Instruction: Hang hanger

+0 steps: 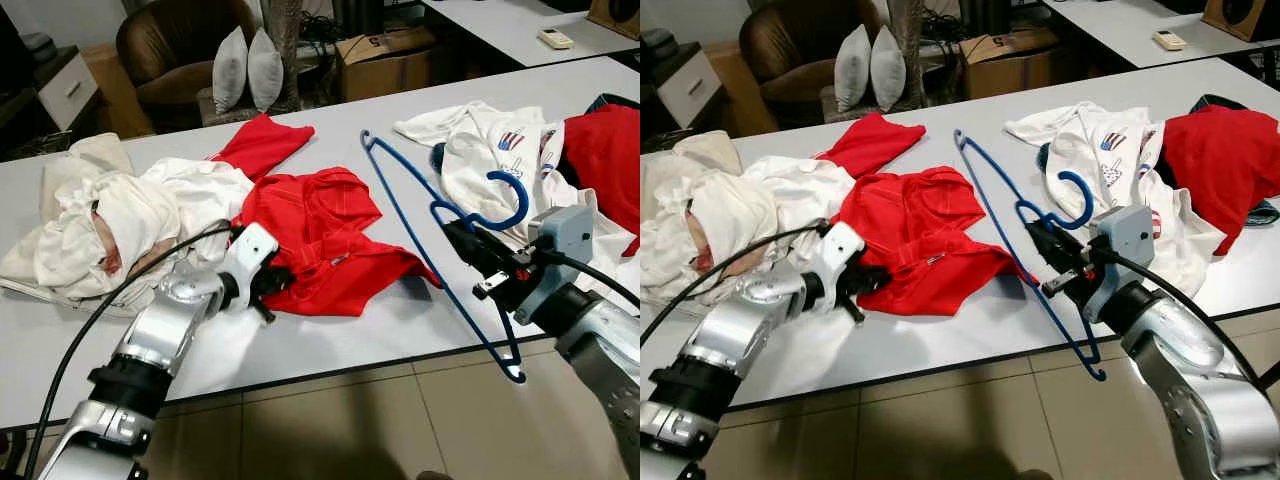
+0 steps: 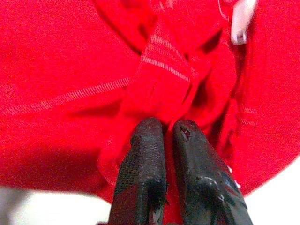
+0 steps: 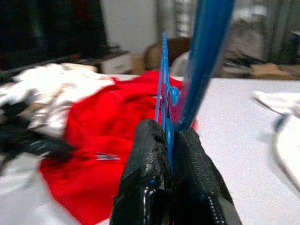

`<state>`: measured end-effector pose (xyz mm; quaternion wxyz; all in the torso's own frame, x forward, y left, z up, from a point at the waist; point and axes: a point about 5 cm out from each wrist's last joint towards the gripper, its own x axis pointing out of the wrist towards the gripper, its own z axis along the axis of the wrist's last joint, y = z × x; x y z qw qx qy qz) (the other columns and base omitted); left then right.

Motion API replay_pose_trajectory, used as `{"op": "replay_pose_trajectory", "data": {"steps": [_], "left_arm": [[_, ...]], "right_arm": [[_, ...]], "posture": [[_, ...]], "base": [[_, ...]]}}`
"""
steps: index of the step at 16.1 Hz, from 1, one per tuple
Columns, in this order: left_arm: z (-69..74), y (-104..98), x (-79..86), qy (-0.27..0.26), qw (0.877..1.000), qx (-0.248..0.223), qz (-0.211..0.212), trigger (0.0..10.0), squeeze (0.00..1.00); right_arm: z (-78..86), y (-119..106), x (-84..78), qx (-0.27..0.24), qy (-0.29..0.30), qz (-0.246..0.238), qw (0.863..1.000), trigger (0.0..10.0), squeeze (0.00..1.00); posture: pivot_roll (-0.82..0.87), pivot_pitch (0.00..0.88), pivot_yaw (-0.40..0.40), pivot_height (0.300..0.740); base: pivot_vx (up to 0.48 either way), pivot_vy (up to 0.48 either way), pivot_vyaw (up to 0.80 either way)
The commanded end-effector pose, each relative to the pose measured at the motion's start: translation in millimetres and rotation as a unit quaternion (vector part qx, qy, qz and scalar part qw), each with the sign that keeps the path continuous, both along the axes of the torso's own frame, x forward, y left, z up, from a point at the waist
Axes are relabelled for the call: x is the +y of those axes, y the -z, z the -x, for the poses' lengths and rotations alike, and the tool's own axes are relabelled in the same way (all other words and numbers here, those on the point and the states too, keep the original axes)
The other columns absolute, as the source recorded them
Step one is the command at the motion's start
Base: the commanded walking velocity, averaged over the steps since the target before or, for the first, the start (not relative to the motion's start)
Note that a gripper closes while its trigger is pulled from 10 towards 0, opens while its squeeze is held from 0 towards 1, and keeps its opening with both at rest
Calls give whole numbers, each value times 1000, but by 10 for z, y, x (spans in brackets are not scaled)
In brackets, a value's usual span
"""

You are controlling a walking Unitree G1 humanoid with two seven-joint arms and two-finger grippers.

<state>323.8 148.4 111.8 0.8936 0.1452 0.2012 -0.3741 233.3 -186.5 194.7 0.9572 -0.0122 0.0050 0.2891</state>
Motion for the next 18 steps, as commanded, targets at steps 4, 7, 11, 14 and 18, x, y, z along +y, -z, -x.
{"op": "replay_pose_trajectory", "data": {"steps": [4, 7, 11, 14, 18], "left_arm": [[-253, -513, 152, -21, 992, -120, -17, 0, 0], [-284, -676, 178, -24, 987, -157, -23, 0, 0], [-280, -752, 283, -39, 981, -186, -39, 0, 0], [-276, -985, 358, -28, 974, -220, -39, 0, 0], [-163, -1195, 326, 48, 974, -218, -32, 0, 0]], "right_arm": [[337, 38, 210, 50, -125, -8, 991, 10000, 0], [426, 136, 211, 93, -138, -19, 986, 10000, 0], [537, 250, 157, 149, -154, 2, 977, 10000, 0], [504, 294, 98, 169, -138, 19, 976, 10000, 0], [419, 327, 18, 180, -97, 17, 979, 10000, 0]], "posture": [[-259, 0, 197, 740], [-238, 0, 175, 740], [-226, 0, 157, 740], [-220, 0, 142, 740], [-214, 0, 132, 740]], "base": [[0, 0, 0], [0, 0, 0], [0, 0, 0], [0, 0, 0], [0, 0, 0]]}}
